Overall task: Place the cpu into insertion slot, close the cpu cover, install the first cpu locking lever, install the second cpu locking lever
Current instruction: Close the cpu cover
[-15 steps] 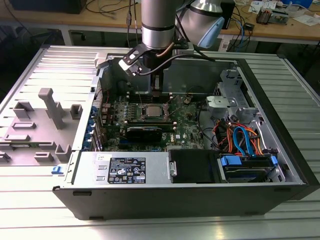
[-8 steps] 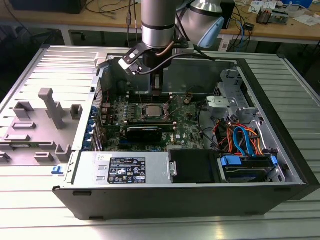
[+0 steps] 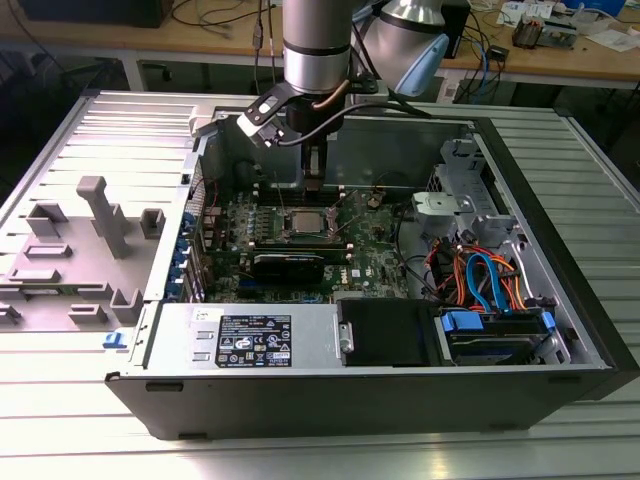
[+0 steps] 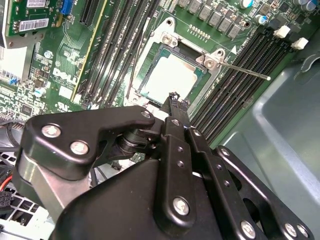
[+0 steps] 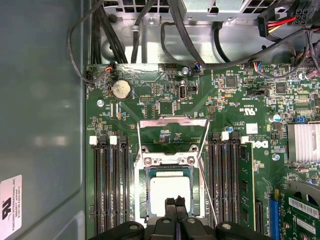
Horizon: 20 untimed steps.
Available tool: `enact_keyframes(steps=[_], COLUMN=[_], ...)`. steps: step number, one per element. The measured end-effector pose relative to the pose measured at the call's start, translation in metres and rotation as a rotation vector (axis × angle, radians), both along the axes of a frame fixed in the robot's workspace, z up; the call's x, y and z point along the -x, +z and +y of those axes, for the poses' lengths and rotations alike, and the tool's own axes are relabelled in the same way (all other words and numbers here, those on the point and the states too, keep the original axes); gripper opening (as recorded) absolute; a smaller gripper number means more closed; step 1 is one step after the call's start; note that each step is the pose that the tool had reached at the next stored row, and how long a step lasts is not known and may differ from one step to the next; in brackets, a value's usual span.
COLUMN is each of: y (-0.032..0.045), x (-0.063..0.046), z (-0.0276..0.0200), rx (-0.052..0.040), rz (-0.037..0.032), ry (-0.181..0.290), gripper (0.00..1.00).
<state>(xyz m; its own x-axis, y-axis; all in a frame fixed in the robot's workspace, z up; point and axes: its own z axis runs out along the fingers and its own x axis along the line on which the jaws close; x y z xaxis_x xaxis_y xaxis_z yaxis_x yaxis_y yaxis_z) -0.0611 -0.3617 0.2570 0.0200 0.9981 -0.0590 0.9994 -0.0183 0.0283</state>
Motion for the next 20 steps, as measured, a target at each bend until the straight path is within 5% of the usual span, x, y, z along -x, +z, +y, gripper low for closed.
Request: enact_keyframes(steps=[20], y=[0.0013], x=[-0.0001], z=[0.0001], rx=[0.0], rz=[0.0], ry=[0.0], gripper=[0.11])
